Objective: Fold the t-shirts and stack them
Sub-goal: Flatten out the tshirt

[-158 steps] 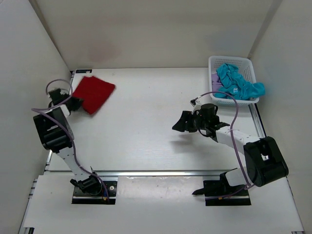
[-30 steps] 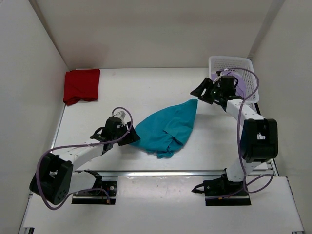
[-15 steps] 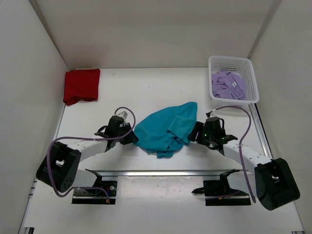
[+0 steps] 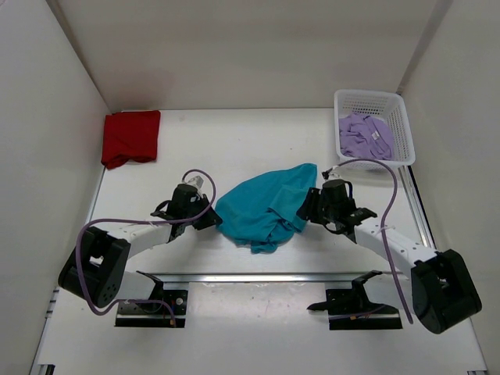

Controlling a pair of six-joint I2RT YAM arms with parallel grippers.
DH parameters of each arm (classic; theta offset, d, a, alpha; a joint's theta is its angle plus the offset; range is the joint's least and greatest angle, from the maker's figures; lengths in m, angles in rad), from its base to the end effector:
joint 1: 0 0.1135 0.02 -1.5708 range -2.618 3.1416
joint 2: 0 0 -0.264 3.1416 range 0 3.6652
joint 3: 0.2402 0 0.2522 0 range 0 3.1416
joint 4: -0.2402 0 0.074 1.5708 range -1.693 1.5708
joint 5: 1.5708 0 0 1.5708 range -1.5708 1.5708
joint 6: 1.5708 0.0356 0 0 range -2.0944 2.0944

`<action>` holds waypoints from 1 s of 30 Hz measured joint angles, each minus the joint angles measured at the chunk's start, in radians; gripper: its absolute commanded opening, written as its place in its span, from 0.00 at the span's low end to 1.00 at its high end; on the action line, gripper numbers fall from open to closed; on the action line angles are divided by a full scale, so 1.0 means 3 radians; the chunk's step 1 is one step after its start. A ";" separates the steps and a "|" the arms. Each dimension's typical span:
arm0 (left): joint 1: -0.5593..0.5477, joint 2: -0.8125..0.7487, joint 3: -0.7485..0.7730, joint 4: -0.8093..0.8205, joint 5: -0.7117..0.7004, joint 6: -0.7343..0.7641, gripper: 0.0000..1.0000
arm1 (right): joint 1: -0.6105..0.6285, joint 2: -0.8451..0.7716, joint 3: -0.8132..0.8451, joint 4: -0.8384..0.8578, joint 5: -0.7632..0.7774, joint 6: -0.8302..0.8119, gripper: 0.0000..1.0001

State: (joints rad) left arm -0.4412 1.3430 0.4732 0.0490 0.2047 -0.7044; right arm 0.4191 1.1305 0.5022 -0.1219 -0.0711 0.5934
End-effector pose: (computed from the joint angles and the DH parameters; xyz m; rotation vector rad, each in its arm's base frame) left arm 0.2125 -0.1084 0.1425 -0.2291 2.5058 -0.7534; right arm 0.2009 0.0923 0.1822 0.1715 2.3877 0.5793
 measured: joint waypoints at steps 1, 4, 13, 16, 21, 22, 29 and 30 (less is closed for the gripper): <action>0.0000 0.0000 0.0000 0.0009 0.0003 -0.0004 0.09 | 0.0006 0.0058 0.0052 0.0003 -0.0003 -0.0009 0.37; -0.0003 0.0000 0.0000 0.0038 0.0010 -0.0014 0.10 | 0.0065 0.0244 0.0155 0.0046 -0.0038 -0.0025 0.37; -0.0027 0.0024 -0.0005 0.0130 0.0052 -0.0061 0.09 | 0.0235 0.0491 0.0259 0.0020 -0.0057 -0.0013 0.25; -0.0025 0.0025 -0.0005 0.0141 0.0055 -0.0064 0.09 | 0.0237 0.0520 0.0259 0.0042 -0.0071 0.0013 0.13; -0.0025 0.0025 -0.0008 0.0141 0.0056 -0.0072 0.06 | 0.0235 0.0544 0.0259 0.0043 -0.0064 0.0029 0.00; -0.0022 0.0025 -0.0008 0.0142 0.0057 -0.0074 0.04 | 0.0233 0.0538 0.0259 0.0036 -0.0060 0.0031 0.00; 0.0070 0.0024 0.0088 0.0090 0.0084 -0.0159 0.00 | 0.0097 0.0042 0.0309 -0.0235 -0.0025 -0.0017 0.00; 0.0112 0.0022 0.0160 0.0062 0.0097 -0.0175 0.00 | 0.0034 -0.0069 0.0342 -0.0295 -0.0031 -0.0042 0.00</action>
State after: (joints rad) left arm -0.4076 1.3495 0.5213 0.0677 0.2337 -0.7570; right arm 0.4294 1.1099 0.6048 -0.2104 -0.0803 0.5808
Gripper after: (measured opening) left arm 0.144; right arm 0.008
